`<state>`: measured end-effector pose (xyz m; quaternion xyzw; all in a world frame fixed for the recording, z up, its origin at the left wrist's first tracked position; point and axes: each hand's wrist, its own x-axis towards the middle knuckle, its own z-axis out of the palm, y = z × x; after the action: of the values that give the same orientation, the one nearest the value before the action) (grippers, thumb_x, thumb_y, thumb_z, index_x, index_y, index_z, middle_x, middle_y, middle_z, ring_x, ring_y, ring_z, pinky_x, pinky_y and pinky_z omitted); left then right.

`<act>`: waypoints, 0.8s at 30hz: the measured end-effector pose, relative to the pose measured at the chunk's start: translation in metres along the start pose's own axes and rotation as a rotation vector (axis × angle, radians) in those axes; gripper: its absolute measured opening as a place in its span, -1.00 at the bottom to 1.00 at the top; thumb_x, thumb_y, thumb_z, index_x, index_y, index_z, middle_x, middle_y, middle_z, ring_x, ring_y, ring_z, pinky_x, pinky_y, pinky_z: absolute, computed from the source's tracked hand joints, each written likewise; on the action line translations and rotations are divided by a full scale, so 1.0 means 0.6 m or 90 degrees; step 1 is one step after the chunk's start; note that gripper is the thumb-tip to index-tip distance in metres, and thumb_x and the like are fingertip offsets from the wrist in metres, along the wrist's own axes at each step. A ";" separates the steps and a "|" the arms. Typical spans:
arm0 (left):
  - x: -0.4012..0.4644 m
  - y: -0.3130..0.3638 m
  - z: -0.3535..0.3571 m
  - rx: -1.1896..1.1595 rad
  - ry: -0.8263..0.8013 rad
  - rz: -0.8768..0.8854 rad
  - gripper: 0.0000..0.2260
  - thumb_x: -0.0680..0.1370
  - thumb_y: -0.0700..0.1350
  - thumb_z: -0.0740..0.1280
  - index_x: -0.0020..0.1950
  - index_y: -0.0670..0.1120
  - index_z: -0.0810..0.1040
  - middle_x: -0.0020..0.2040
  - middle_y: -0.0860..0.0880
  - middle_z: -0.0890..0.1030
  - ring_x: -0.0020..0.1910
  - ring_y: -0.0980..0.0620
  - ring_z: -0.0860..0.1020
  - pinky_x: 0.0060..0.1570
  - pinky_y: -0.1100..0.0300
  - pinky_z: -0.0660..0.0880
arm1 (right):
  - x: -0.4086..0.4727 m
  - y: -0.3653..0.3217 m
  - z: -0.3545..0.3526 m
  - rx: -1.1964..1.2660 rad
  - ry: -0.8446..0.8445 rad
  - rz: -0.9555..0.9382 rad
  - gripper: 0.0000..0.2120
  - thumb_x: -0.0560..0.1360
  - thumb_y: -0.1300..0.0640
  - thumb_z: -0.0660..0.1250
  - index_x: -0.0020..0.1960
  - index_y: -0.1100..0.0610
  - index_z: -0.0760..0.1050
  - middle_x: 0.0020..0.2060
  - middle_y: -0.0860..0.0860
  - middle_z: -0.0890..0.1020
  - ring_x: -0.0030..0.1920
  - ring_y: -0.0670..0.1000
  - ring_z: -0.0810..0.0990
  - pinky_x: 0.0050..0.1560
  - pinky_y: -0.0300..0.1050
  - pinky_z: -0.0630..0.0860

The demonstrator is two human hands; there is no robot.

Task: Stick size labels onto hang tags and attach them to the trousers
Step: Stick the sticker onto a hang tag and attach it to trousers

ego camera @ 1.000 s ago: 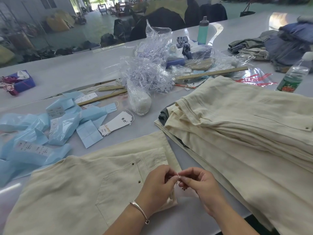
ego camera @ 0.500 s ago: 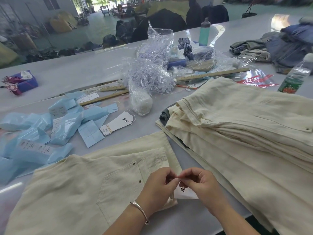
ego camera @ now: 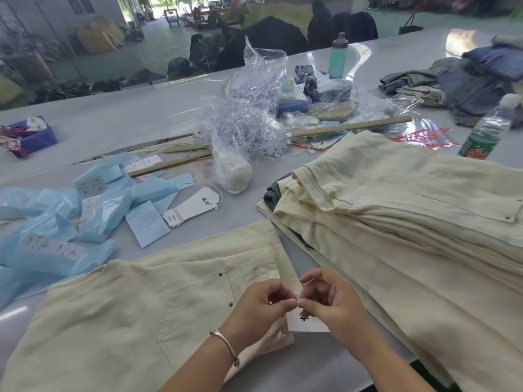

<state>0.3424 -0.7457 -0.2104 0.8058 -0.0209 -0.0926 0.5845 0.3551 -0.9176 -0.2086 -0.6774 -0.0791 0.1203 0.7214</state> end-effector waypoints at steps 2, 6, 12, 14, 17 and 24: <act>0.002 -0.003 -0.003 -0.040 -0.017 -0.003 -0.86 0.47 -0.19 0.48 -0.24 0.00 0.59 -0.34 0.14 0.56 -0.31 0.16 0.46 -0.22 0.28 0.38 | 0.001 -0.001 0.000 0.013 -0.011 0.008 -0.71 0.38 0.53 0.39 0.02 0.27 0.50 -0.33 0.29 0.58 -0.38 0.15 0.54 -0.28 -0.03 0.56; 0.004 -0.009 -0.005 -0.101 -0.031 -0.014 -0.89 0.43 -0.11 0.50 -0.24 -0.02 0.59 -0.31 0.03 0.55 -0.27 0.07 0.46 -0.19 0.20 0.39 | 0.004 -0.006 0.001 0.028 -0.023 0.019 -0.69 0.35 0.46 0.46 0.05 0.29 0.51 -0.33 0.26 0.60 -0.38 0.15 0.54 -0.27 -0.05 0.56; 0.011 -0.017 -0.007 0.008 -0.041 -0.036 -0.85 0.43 -0.06 0.53 -0.16 0.00 0.57 -0.21 0.07 0.59 -0.25 0.17 0.51 -0.17 0.32 0.44 | 0.005 -0.016 0.001 -0.105 -0.042 0.085 -0.70 0.38 0.45 0.44 0.06 0.26 0.52 -0.37 0.13 0.61 -0.38 0.06 0.57 -0.24 -0.06 0.56; 0.010 -0.020 -0.014 0.164 -0.024 -0.043 -0.82 0.43 0.01 0.51 -0.14 0.07 0.53 -0.12 0.12 0.57 -0.23 0.23 0.50 -0.17 0.39 0.44 | 0.022 -0.022 0.003 -0.378 -0.076 0.129 -0.73 0.42 0.33 0.44 0.05 0.11 0.51 -0.38 0.00 0.58 -0.36 -0.02 0.54 -0.22 -0.08 0.51; -0.004 -0.031 -0.055 0.246 0.060 -0.045 -0.88 0.49 0.03 0.43 -0.14 0.11 0.50 -0.07 0.15 0.53 -0.19 0.21 0.50 -0.15 0.39 0.41 | 0.059 -0.046 0.025 -0.716 -0.036 0.110 -0.91 0.48 0.14 0.33 -0.03 0.01 0.48 -0.30 -0.08 0.52 -0.26 -0.02 0.47 -0.20 -0.12 0.43; -0.134 -0.140 -0.262 0.392 0.406 -0.326 -0.89 0.53 -0.13 0.31 -0.02 0.03 0.61 0.07 -0.02 0.56 0.14 -0.01 0.47 0.13 0.21 0.33 | 0.160 -0.031 0.213 -0.697 -0.233 -0.122 -0.48 0.46 0.03 0.39 0.38 0.03 0.33 0.22 -0.06 0.47 0.22 -0.07 0.41 0.17 -0.23 0.34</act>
<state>0.2845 -0.5603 -0.2329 0.9082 0.3300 0.0281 0.2559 0.4129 -0.7691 -0.1858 -0.9096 -0.3140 0.1111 0.2484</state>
